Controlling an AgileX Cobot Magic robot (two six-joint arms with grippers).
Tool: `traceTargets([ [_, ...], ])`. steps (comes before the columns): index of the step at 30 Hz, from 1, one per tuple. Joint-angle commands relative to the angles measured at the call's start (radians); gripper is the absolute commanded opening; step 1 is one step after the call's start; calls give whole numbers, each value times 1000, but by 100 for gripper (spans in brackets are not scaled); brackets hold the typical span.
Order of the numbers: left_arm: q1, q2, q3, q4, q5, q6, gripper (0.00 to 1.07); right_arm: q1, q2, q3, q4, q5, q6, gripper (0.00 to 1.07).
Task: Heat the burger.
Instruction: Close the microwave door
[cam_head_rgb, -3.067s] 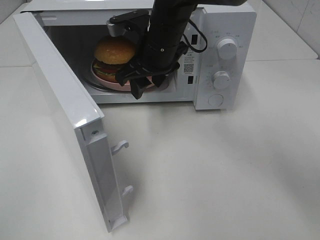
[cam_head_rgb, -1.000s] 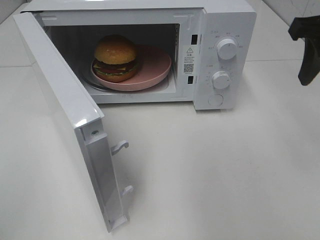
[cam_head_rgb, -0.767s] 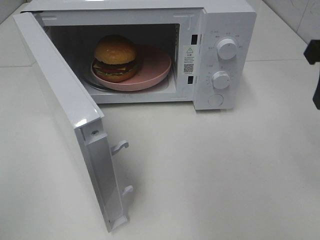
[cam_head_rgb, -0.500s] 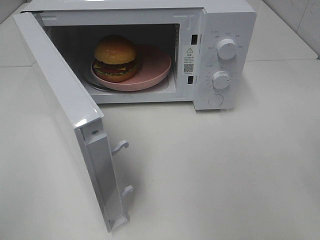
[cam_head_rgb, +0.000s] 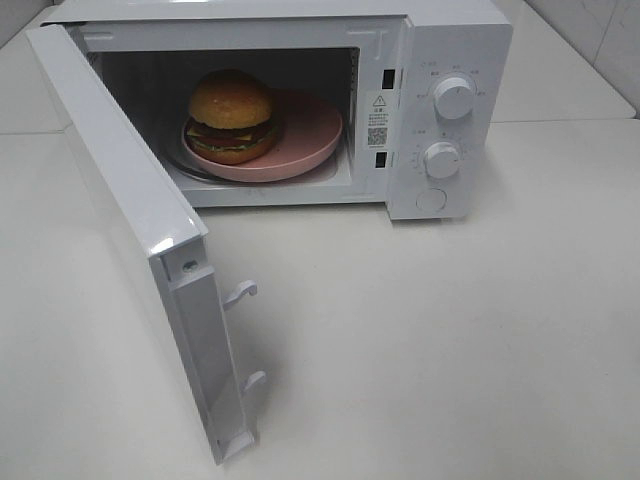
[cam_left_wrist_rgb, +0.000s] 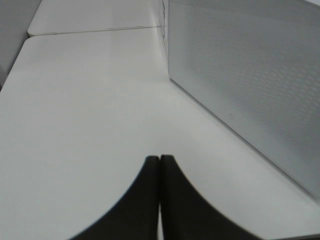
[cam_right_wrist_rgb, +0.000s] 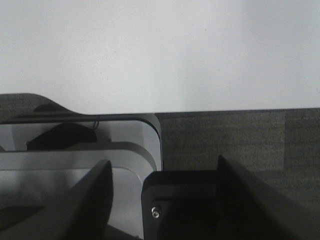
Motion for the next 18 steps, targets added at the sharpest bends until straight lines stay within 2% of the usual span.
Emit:
traceTargets([
  [1,1,-18,0,-8,-14,-1,0,-3,-89,17,1,-71,1,57],
  [2,1,-18,0,-8,-14,-1,0,-3,-89,17,1,-71,1,57],
  [4,1,-18,0,-8,-14,-1,0,-1,-199,49,8,-130,-46,57],
  [16,1,-18,0,-8,-14,-1,0,-1,-483,49,29,-130,-97,57],
  [18,1,-18,0,-8,-14,-1,0,-1,-570,49,30,-130,-98,57],
])
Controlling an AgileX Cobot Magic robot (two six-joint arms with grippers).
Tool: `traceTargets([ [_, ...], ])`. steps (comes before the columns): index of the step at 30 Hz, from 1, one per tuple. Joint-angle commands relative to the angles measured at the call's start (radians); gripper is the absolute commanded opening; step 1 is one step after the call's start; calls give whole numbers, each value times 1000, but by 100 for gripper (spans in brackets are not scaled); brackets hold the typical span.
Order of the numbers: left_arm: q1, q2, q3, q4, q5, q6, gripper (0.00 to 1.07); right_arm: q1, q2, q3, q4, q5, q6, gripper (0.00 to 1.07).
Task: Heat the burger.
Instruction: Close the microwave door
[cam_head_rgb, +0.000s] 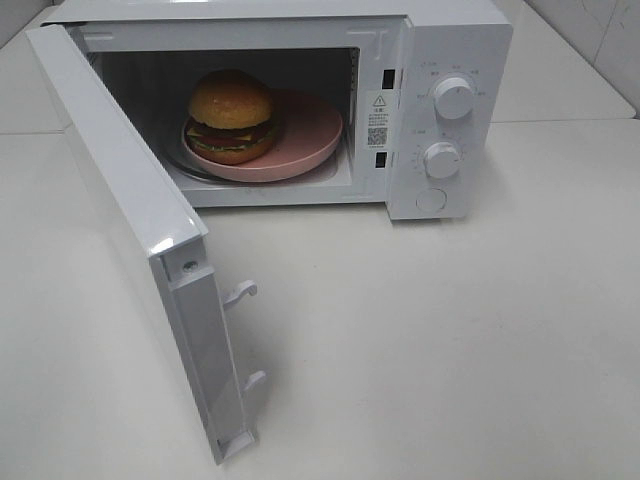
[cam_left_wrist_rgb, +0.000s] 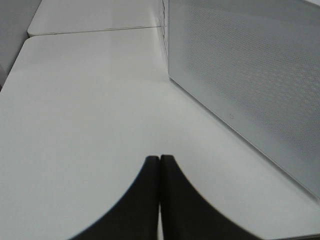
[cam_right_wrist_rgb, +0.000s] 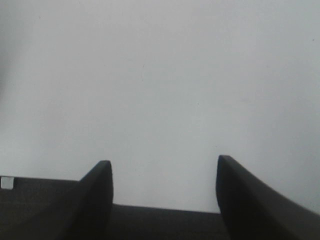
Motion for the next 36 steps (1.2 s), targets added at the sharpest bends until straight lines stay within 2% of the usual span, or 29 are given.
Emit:
traceTargets([
  [1,1,-18,0,-8,-14,-1,0,-1,-71,4,5,-8,-11,57],
  [11,1,19,0,-10,-14,-1,0,-1,-359,5,3,-8,-17,57],
  [21,1,130,-9,-52,-31,0,0,-1,-396,5,2,-8,-19,57],
  [24,1,163,-25,-63,-88,1,0,-1,-396,5,2,-8,-19,57],
  [30,1,251,4,-142,-378,11,0,-1,-396,5,2,-8,-19,57],
  [31,1,300,5,-179,-438,51,0,-1,-396,5,2,-8,-19,57],
  [32,1,300,5,-179,-438,51,0,-1,-396,5,2,-8,-19,57],
  [33,1,327,5,-201,-470,89,0,-1,-396,5,2,-8,-19,57],
  [34,1,327,5,-201,-470,89,0,-1,-396,5,2,-8,-19,57],
  [35,1,378,5,-250,-516,182,0,-1,-396,5,2,-8,-19,57],
  [36,1,408,5,-278,-538,228,0,-1,-396,5,2,-8,-19,57],
])
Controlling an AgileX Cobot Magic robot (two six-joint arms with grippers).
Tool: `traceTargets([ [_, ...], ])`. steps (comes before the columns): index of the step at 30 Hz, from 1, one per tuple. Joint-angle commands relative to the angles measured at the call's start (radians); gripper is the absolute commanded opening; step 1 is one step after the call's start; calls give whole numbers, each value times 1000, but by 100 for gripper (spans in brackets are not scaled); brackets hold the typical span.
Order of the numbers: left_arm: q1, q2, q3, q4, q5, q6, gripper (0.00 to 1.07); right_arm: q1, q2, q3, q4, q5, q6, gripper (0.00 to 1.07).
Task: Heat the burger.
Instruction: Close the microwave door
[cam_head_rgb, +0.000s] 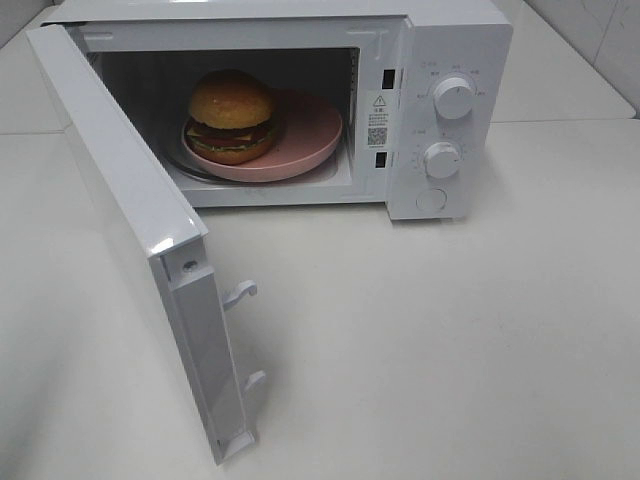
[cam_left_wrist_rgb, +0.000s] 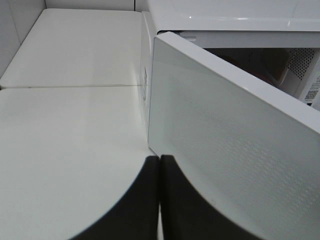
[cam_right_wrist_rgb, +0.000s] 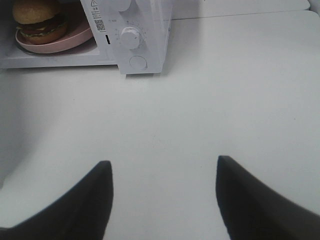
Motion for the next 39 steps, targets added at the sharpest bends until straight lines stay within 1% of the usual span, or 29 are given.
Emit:
traceTargets([
  [1,1,58,3,-71,-82,113,0,-1,-27,3,2,-10,-17,57],
  [2,1,115,3,-128,-110,198,0,-1,-27,3,2,-10,-17,57],
  [3,1,147,3,-157,-119,234,0,-1,-27,3,2,-10,-17,57],
  [4,1,147,3,-157,-119,234,0,-1,-27,3,2,-10,-17,57],
  [5,1,213,3,-231,-136,326,0,-1,-27,3,2,-10,-17,57],
  [6,1,213,3,-231,-136,326,0,-1,-27,3,2,-10,-17,57],
  [7,1,275,3,-294,-142,418,0,-1,-27,3,2,-10,-17,57],
  [8,1,303,3,-328,-143,455,0,-1,-27,3,2,-10,-17,57],
  [9,1,374,3,-392,-147,536,0,-1,-27,3,2,-10,-17,57],
  [11,1,401,3,-417,-148,564,0,-1,-27,3,2,-10,-17,57],
  [12,1,470,3,-475,-155,629,0,-1,-27,3,2,-10,-17,57],
  [15,1,503,3,-498,-156,659,0,-1,-27,3,2,-10,-17,57],
  [17,1,613,1,-620,-162,772,0,-1,-27,3,2,-10,-17,57],
  [18,1,613,1,-620,-162,772,0,-1,-27,3,2,-10,-17,57],
  [20,1,697,1,-716,-173,865,0,-1,-27,3,2,-10,-17,57],
  [22,1,723,1,-753,-181,897,0,-1,-27,3,2,-10,-17,57],
  [23,1,766,1,-832,-190,963,0,-1,-27,3,2,-10,-17,57],
  [24,1,766,1,-832,-190,963,0,-1,-27,3,2,-10,-17,57],
  [25,1,788,1,-874,-195,998,0,-1,-27,3,2,-10,-17,57],
  [26,-1,825,1,-950,-197,1067,0,-1,-27,3,2,-10,-17,57],
  [27,-1,825,1,-950,-197,1067,0,-1,-27,3,2,-10,-17,57],
  [28,-4,844,1,-989,-197,1106,0,-1,-27,3,2,-10,-17,57],
  [29,-21,877,1,-1054,-204,1175,0,-1,-27,3,2,-10,-17,57],
  [30,-21,877,1,-1054,-204,1175,0,-1,-27,3,2,-10,-17,57],
  [31,-52,902,1,-1107,-217,1246,0,-1,-27,3,2,-10,-16,57],
  [32,-52,902,1,-1107,-217,1246,0,-1,-27,3,2,-10,-16,57],
  [34,-105,940,1,-1178,-266,1322,0,-1,-27,3,2,-10,-16,57],
  [36,-139,963,-4,-1205,-307,1349,0,-1,-27,3,2,-10,-16,57],
  [39,-190,1006,-35,-1206,-345,1351,0,-1,-27,3,2,-10,-16,57],
])
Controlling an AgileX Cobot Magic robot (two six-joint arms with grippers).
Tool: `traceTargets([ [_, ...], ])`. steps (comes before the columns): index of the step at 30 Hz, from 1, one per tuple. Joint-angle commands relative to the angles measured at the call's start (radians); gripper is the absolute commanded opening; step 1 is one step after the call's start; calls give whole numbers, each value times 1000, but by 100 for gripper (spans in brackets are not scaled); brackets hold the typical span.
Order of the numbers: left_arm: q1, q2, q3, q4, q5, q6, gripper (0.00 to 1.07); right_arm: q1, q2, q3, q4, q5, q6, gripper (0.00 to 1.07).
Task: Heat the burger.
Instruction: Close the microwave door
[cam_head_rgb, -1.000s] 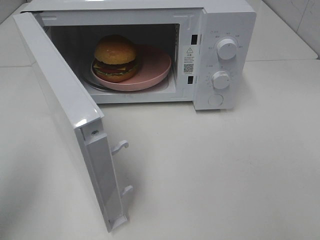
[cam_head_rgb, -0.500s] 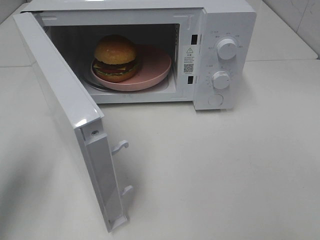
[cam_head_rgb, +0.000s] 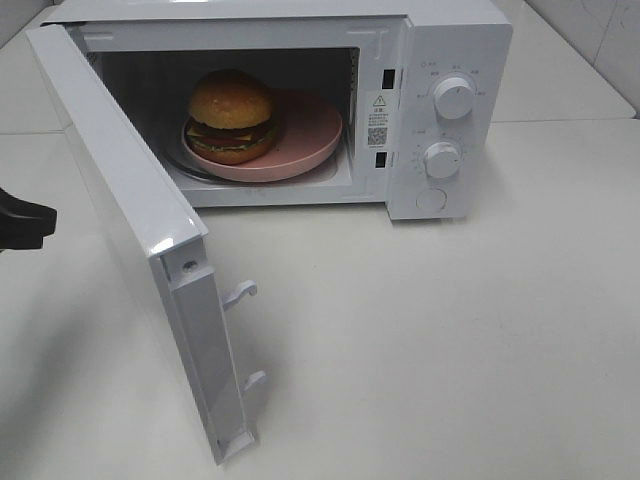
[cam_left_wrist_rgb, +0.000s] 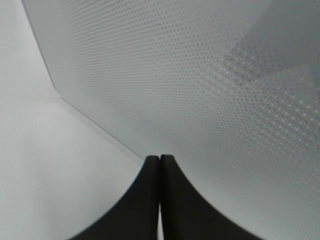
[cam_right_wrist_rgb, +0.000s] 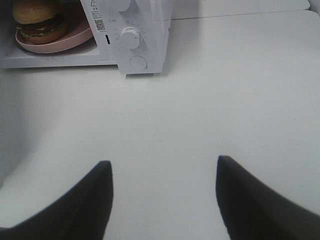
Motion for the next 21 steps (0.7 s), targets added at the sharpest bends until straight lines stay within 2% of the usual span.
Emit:
traceTargets([
  [1,-38,27,-27,-27,-38,18,0,-1,-27,3,2,-10,-16,57],
  [5,-73,96,-106,-26,-38,16,0,-1,-27,3,2,-10,-16,57],
  [11,-77,171,-203,-28,1,16,0,-1,-27,3,2,-10,-16,57],
  [21,-77,250,-309,-28,10,13,0,-1,-27,3,2,-10,-16,57],
])
